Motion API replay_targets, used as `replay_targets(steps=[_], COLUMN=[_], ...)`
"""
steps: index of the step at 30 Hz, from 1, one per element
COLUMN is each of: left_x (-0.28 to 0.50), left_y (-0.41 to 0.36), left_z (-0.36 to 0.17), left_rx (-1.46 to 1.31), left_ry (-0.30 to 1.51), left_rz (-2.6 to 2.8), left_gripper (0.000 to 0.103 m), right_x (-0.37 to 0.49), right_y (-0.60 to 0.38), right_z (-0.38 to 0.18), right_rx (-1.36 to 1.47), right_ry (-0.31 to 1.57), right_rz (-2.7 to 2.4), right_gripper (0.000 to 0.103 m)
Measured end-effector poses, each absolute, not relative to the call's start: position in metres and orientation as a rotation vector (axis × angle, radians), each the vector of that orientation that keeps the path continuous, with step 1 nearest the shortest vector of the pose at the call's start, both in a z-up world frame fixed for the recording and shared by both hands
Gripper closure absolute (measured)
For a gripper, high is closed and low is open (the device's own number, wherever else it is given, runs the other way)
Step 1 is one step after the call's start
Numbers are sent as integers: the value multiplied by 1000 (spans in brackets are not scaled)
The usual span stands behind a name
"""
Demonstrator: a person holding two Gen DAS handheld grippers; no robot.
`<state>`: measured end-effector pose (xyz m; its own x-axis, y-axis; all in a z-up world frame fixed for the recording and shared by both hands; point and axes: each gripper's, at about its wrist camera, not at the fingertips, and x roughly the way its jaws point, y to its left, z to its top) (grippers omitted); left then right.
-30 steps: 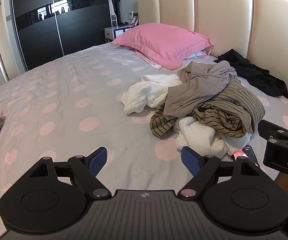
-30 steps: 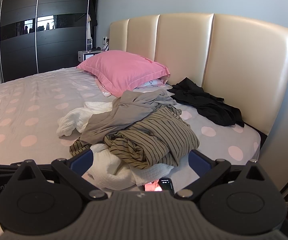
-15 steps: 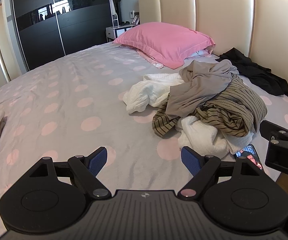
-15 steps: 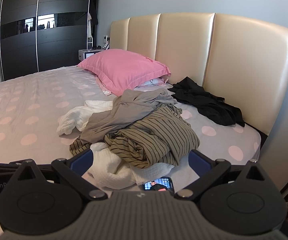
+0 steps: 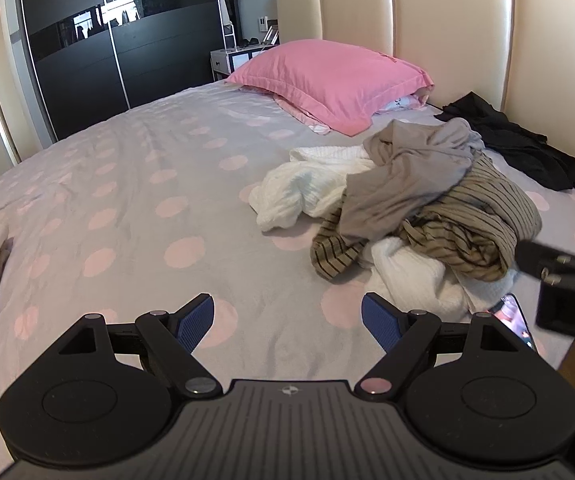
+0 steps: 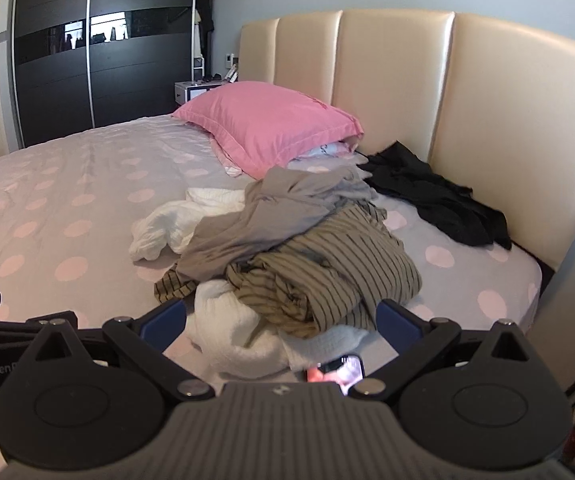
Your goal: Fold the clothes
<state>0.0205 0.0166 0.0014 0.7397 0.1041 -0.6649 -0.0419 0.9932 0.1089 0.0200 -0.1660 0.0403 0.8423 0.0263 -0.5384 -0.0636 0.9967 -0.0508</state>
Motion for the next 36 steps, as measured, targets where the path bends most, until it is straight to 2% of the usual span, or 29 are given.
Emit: replay_targets(steps=[6, 10, 11, 12, 14, 24, 25, 27, 28, 30, 32, 36], left_x=[47, 66, 71, 76, 86, 127, 129, 132, 133, 133, 130, 120], left_y=[33, 49, 54, 59, 68, 117, 121, 125, 126, 128, 128, 128], left_z=[3, -5, -8, -11, -18, -66, -70, -76, -79, -81, -81, -72], left_rx=[104, 108, 108, 108, 108, 91, 87, 83, 82, 80, 82, 103], left_ry=[736, 759, 766, 772, 788, 875, 884, 894, 898, 906, 910, 912], left_rz=[103, 124, 132, 137, 153, 229, 231, 234, 233, 229, 223, 228], left_gripper=[22, 22, 22, 22, 22, 22, 22, 22, 22, 22, 22, 22], right_x=[79, 138, 153, 168, 200, 306, 312, 322, 324, 323, 318, 295], right_y=[-179, -186, -188, -189, -191, -180, -178, -173, -170, -166, -164, -155], right_z=[59, 57, 55, 51, 40, -21, -26, -36, -38, -38, -32, -14], right_rx=[-42, -45, -51, -51, -47, -86, -93, -112, -130, -166, -183, -177], right_ry=[558, 599, 609, 629, 670, 764, 774, 789, 790, 783, 767, 750], right_rz=[127, 153, 152, 157, 170, 160, 155, 144, 133, 125, 126, 143], right_gripper=[1, 4, 8, 13, 17, 18, 21, 42, 47, 68, 82, 88])
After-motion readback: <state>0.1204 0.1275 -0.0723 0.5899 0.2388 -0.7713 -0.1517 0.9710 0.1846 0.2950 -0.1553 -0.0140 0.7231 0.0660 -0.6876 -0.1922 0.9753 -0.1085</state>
